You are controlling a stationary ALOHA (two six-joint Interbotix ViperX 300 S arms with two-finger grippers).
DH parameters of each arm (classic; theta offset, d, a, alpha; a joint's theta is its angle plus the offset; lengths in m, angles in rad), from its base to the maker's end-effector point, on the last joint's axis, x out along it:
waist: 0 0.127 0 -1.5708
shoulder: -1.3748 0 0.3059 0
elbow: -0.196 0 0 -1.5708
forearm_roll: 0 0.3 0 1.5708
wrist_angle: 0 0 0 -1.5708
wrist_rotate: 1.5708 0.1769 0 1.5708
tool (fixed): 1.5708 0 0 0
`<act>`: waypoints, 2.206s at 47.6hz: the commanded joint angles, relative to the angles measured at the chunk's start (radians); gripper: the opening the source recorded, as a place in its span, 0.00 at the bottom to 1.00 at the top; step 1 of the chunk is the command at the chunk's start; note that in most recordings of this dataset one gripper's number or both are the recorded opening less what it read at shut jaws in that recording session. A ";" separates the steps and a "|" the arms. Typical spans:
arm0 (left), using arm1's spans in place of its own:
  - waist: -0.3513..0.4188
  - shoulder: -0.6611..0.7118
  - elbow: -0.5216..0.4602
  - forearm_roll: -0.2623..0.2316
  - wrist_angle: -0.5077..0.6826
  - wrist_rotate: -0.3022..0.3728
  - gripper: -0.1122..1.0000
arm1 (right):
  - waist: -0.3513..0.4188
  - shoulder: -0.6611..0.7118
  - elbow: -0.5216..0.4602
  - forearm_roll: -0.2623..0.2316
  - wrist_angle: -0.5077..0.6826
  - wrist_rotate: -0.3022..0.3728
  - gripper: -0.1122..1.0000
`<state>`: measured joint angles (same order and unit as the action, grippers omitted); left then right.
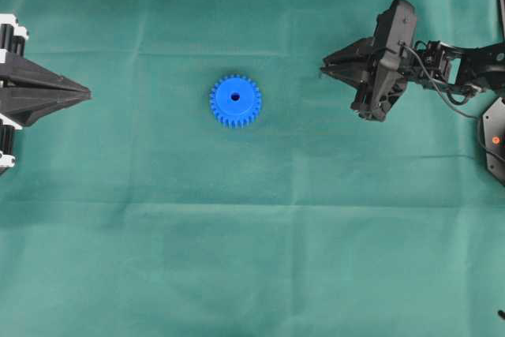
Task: Insert the shaft placed at a random location into the center hole of the medium gear at another random location.
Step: 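Close the right gripper on the shaft and lift it, then carry the shaft left over the blue gear's center hole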
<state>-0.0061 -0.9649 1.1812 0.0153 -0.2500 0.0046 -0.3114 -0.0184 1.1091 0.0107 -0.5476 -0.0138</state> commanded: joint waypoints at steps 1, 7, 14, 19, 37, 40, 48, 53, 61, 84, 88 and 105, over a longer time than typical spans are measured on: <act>-0.002 0.008 -0.021 0.003 -0.003 0.002 0.10 | -0.003 -0.009 -0.015 -0.003 0.003 -0.006 0.22; -0.002 0.008 -0.021 0.003 -0.005 0.002 0.10 | -0.005 -0.009 -0.017 -0.003 0.000 -0.005 0.22; -0.002 0.008 -0.021 0.003 -0.005 0.002 0.10 | -0.005 -0.014 -0.020 -0.002 0.003 -0.005 0.22; -0.002 0.008 -0.023 0.003 -0.005 0.000 0.10 | -0.003 -0.049 -0.025 -0.002 0.023 0.002 0.22; -0.002 0.008 -0.025 0.003 -0.005 -0.002 0.10 | 0.012 -0.261 -0.077 0.002 0.256 0.008 0.22; -0.002 0.006 -0.025 0.003 -0.005 -0.003 0.10 | 0.021 -0.285 -0.086 0.003 0.279 0.009 0.22; -0.002 0.008 -0.025 0.003 -0.005 -0.003 0.10 | 0.032 -0.310 -0.089 0.005 0.316 0.011 0.22; -0.002 0.008 -0.025 0.003 -0.005 -0.003 0.10 | 0.032 -0.304 -0.092 0.009 0.318 0.011 0.22; -0.002 0.008 -0.025 0.003 -0.003 -0.008 0.10 | 0.037 -0.279 -0.110 0.020 0.313 0.012 0.22; -0.002 0.008 -0.023 0.003 -0.002 -0.008 0.10 | 0.129 -0.055 -0.347 0.031 0.305 0.014 0.22; -0.002 0.008 -0.023 0.003 -0.002 -0.008 0.10 | 0.141 -0.021 -0.388 0.031 0.307 0.012 0.22; -0.002 0.009 -0.023 0.003 -0.002 -0.008 0.10 | 0.175 0.074 -0.509 0.031 0.311 0.012 0.22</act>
<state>-0.0061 -0.9649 1.1812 0.0153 -0.2470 -0.0015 -0.1396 0.0598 0.6443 0.0383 -0.2301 -0.0123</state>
